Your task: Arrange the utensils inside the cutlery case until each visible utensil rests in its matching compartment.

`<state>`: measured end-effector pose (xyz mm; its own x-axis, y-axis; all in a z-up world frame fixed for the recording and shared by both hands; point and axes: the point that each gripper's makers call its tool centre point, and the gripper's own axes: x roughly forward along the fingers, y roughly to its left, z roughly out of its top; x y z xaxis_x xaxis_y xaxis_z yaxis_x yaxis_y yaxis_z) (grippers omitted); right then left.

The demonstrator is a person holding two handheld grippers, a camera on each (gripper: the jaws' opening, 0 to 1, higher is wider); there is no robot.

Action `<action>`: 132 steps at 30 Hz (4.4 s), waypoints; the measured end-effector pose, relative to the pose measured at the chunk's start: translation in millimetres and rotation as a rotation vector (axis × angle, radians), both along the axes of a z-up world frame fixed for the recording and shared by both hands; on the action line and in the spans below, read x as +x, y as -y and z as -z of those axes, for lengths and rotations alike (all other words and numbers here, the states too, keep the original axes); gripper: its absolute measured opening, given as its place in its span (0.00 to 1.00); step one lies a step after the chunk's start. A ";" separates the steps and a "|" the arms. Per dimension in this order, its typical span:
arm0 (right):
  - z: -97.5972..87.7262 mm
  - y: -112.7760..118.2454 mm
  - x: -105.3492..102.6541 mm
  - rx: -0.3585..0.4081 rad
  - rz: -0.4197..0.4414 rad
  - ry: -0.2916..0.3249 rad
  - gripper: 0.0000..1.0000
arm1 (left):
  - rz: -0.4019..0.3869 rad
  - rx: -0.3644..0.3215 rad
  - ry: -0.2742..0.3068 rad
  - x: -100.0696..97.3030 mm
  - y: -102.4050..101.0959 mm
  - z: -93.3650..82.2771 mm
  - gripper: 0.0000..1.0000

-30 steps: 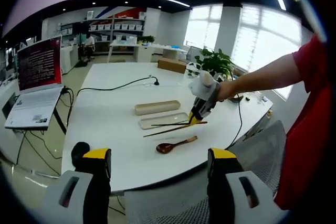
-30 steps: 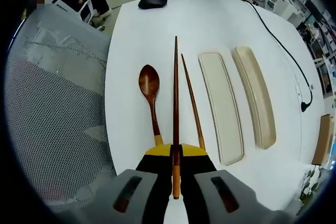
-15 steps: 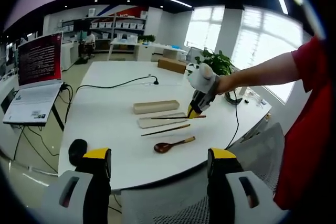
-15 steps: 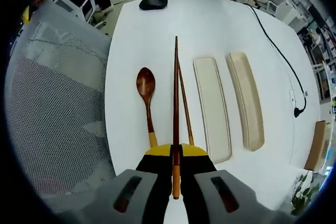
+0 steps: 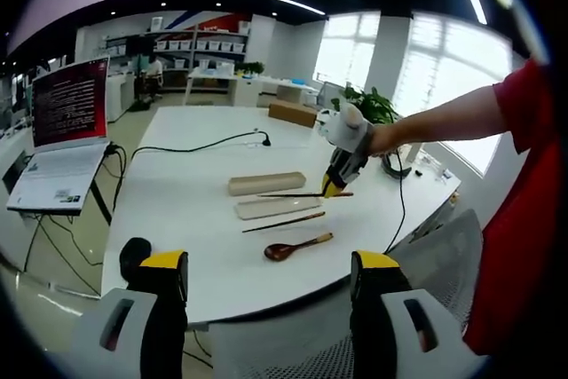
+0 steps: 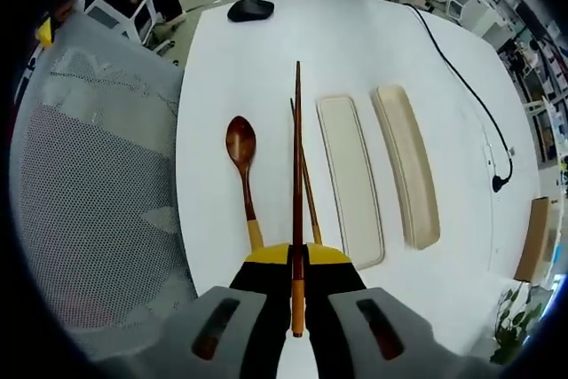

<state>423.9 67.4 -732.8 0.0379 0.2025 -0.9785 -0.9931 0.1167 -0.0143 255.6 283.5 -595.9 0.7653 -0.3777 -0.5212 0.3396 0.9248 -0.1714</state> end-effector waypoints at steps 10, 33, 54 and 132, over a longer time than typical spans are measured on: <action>-3.8 -0.8 7.0 0.002 0.013 -0.023 0.00 | 0.014 -0.007 0.004 8.2 1.2 -1.5 0.77; -50.5 1.0 48.0 0.005 0.028 -0.008 0.00 | 0.015 0.019 0.016 8.1 0.4 -3.7 0.76; -96.8 7.4 93.2 -0.061 -0.065 0.021 0.00 | 0.014 0.025 0.010 10.0 1.2 -2.1 0.76; -5.6 -22.6 158.0 0.001 -0.089 0.122 0.01 | 0.120 0.022 0.035 30.8 41.8 -20.4 0.76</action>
<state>581.9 89.9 -727.1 0.1385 0.2115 -0.9675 -0.9904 0.0287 -0.1355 286.4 241.7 -575.4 0.7329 -0.4567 -0.5042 0.4537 0.8804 -0.1379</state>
